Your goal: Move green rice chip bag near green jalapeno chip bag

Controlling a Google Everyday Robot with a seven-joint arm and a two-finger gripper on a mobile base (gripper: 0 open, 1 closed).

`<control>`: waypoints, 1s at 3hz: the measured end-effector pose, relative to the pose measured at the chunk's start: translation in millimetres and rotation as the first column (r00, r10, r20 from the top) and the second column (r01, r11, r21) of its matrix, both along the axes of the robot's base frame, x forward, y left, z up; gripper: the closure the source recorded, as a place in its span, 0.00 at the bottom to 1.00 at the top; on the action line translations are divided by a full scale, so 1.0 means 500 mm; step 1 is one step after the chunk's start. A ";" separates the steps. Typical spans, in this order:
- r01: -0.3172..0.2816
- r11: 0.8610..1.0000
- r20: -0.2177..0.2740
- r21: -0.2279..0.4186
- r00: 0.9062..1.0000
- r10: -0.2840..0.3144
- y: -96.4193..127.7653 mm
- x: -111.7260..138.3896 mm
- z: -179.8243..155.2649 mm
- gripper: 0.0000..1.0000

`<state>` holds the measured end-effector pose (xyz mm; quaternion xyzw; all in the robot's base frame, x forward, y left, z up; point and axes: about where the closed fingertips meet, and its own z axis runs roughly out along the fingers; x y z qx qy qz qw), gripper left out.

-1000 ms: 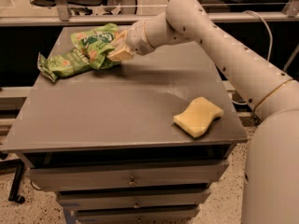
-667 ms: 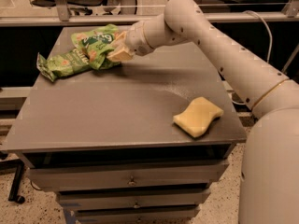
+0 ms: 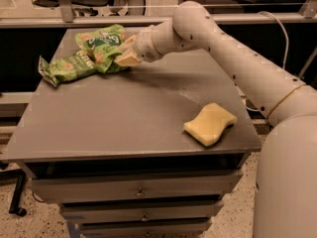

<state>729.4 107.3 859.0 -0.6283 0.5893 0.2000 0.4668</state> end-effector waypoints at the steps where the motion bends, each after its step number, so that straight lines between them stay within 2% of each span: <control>1: 0.027 1.000 -0.006 0.001 1.000 -0.027 -0.006 0.005 -0.007 0.13; 2: 0.049 0.999 -0.008 0.003 0.999 -0.049 -0.012 0.009 -0.009 0.00; 3: 0.098 0.995 -0.024 0.022 0.995 -0.098 -0.044 0.017 0.002 0.00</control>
Offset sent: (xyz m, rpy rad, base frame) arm 0.0075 -0.0158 -0.0031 0.0061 0.0057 -0.0842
